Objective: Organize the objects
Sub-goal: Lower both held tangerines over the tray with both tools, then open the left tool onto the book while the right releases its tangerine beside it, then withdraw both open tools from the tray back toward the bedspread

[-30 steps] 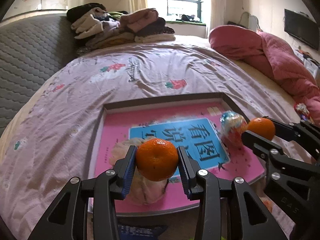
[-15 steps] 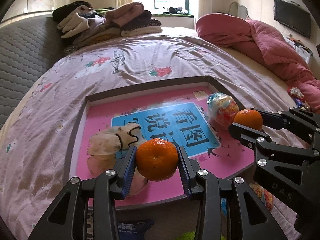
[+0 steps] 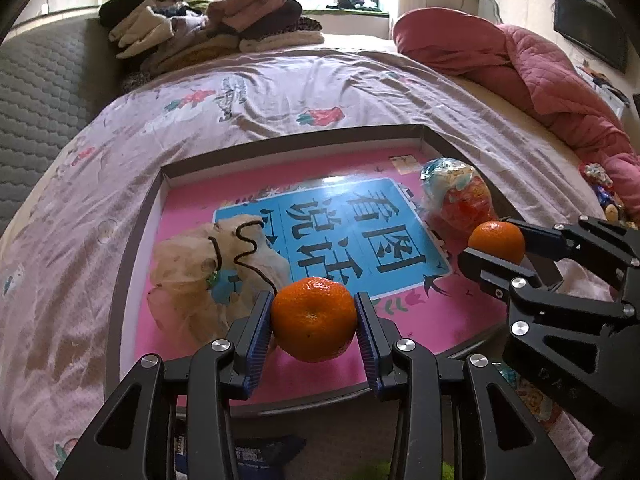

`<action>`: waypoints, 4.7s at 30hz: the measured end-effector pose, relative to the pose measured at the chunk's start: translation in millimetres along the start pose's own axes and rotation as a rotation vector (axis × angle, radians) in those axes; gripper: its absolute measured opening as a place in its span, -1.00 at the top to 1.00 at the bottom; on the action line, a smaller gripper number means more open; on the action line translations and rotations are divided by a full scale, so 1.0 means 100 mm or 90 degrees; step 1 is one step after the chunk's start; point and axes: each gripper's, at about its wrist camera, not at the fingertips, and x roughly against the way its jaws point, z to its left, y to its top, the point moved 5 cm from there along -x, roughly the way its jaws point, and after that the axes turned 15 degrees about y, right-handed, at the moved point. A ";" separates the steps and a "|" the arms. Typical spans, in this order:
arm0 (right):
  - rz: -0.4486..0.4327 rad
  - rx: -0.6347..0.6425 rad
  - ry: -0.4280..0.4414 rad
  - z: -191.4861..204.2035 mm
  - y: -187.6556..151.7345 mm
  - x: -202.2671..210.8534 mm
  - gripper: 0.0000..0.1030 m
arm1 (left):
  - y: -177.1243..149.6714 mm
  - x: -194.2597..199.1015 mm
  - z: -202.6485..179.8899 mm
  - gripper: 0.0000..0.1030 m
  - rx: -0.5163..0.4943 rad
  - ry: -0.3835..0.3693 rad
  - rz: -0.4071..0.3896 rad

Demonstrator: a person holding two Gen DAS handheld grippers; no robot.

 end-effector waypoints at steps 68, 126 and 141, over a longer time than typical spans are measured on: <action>-0.017 -0.050 0.021 -0.05 0.05 0.07 0.09 | 0.11 0.14 0.15 -0.24 0.034 -0.045 0.009; -0.160 0.054 0.003 0.41 0.14 1.02 -0.15 | -0.20 1.00 0.87 -0.41 0.078 0.070 -0.115; -0.166 0.073 0.033 0.62 -0.05 1.07 -0.19 | -0.45 1.05 0.94 -0.41 0.082 0.073 -0.096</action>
